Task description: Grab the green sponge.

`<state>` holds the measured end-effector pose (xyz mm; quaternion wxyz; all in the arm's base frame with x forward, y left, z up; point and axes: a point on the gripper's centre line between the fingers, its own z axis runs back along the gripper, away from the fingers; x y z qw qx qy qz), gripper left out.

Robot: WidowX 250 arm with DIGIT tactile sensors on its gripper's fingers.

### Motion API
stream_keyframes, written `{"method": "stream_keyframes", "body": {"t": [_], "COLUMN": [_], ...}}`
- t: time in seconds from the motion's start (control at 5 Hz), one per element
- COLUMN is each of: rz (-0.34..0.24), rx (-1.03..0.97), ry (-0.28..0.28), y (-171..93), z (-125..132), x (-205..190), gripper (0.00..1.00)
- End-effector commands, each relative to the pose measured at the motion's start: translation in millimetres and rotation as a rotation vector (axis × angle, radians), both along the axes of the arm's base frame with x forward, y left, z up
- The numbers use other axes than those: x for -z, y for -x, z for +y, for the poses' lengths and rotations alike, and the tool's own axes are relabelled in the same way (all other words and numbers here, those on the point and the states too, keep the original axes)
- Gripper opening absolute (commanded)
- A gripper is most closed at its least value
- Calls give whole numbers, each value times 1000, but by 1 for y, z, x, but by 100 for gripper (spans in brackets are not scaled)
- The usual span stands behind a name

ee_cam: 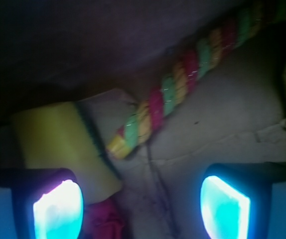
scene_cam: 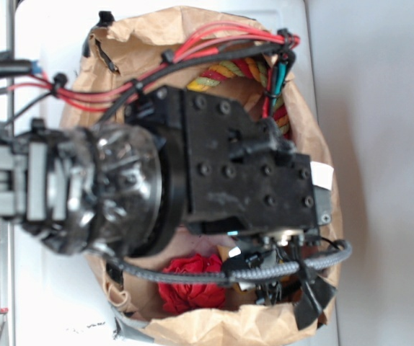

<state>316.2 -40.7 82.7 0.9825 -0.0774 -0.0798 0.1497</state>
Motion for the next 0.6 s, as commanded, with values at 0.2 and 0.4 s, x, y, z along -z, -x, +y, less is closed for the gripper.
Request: {"method": "stream_keyframes", "body": {"t": [0.2,0.4], "rz": [-124,-136], "rx": [107,102], "ry": [69,91], "y": [-9,-13], "z": [-36,-37], "x": [-30,-36], "gripper": [100,100]}}
